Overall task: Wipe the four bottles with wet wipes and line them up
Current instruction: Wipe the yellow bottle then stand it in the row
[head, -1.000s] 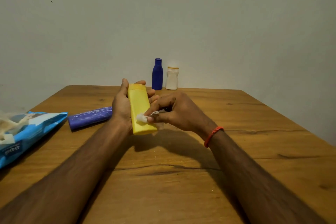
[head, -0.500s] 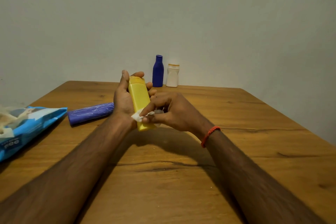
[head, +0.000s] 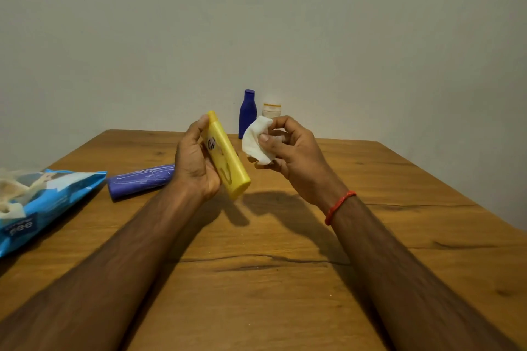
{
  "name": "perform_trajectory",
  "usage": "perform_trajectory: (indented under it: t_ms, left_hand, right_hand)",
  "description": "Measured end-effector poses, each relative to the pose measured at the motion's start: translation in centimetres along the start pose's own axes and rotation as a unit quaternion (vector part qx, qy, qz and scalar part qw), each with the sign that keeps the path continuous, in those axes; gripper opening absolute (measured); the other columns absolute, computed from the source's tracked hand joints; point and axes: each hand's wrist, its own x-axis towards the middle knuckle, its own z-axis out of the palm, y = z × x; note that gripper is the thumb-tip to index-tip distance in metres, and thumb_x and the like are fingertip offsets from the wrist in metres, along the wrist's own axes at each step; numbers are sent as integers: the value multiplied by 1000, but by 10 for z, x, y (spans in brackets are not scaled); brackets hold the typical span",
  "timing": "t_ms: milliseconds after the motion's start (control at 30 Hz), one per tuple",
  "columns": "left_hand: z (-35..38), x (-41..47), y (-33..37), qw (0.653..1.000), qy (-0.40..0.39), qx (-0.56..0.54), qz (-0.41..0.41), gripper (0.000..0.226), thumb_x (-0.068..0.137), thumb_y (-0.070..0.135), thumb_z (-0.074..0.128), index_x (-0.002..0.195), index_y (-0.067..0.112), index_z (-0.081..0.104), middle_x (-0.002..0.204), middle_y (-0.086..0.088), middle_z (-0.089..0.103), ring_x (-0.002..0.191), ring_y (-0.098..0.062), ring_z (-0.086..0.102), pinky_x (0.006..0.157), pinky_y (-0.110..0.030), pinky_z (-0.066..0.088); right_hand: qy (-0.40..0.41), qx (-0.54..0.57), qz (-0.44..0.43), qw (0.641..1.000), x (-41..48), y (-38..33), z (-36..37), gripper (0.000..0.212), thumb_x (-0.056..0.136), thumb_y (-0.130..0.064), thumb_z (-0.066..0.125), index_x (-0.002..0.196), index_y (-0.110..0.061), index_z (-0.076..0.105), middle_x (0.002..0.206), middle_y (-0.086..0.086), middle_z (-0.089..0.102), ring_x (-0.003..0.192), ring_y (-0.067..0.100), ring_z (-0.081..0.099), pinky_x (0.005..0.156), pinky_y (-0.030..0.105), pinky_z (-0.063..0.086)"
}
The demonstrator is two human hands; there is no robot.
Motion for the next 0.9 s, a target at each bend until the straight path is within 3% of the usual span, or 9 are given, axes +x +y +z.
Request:
perform_trajectory:
  t_ms: [133,233,433,500,600,667,733,800,900]
  left_hand:
    - [3,-5,-1,998,-41,22,-45,37,90,42,65,109,10,60,70,-7,71,57,-20,71,52,-35,58]
    - [2,-7,-3,993,-83,21,-80,45,91,44,63,114,6,62,102,-19,73,88,-33,73,82,-54,59]
    - [2,-2,-7,988,-116,17,-101,41,96,43,52,93,10,77,103,-12,72,96,-29,68,101,-51,49]
    - [8,-5,-14,988,-127,28,-79,42,98,38,51,81,15,81,101,-9,75,95,-27,70,94,-51,54]
    - [13,-9,-20,990,-131,21,-47,32,99,39,51,113,16,68,113,-10,74,97,-27,73,79,-46,61]
    - [13,-10,-21,989,-138,27,-42,35,98,45,50,114,16,63,101,-9,75,87,-25,74,76,-44,62]
    - [10,-8,-19,989,-139,25,-43,39,99,48,48,117,15,60,98,-10,73,87,-26,73,80,-45,60]
    - [7,-4,-14,990,-136,14,-38,42,100,50,45,123,16,53,109,-12,71,96,-30,71,86,-49,58]
    - [-2,5,-3,994,-110,13,-6,40,101,52,42,117,17,53,110,-11,71,103,-34,71,84,-54,59]
  right_hand:
    - [6,-58,-23,998,0,2,0,35,92,-5,66,125,-17,61,128,12,59,111,29,64,72,34,61]
    - [-50,-136,-56,988,-4,6,6,21,91,-6,67,110,-15,71,111,-2,70,102,13,69,74,25,59]
    - [-8,-211,-106,972,0,13,6,29,90,-11,71,119,-10,71,116,4,73,109,13,67,96,39,57]
    - [38,-237,-141,961,0,14,8,28,90,-12,70,119,-11,71,116,3,73,109,12,66,96,39,56]
    - [73,-309,-230,920,1,17,11,28,90,-8,69,117,-8,72,113,9,70,106,17,65,92,38,57]
    - [65,-342,-281,894,2,18,12,28,89,-4,68,116,-7,72,109,11,67,103,19,63,90,35,56]
    - [41,-363,-306,879,2,19,12,25,87,-4,70,112,-8,74,106,9,66,101,22,61,86,38,57]
    - [-9,-383,-298,874,0,18,13,22,85,-8,73,107,-9,76,105,5,64,102,23,59,83,40,56]
    - [-142,-412,-207,876,-4,12,13,20,83,-12,77,103,-14,78,105,-3,64,103,14,57,83,30,54]
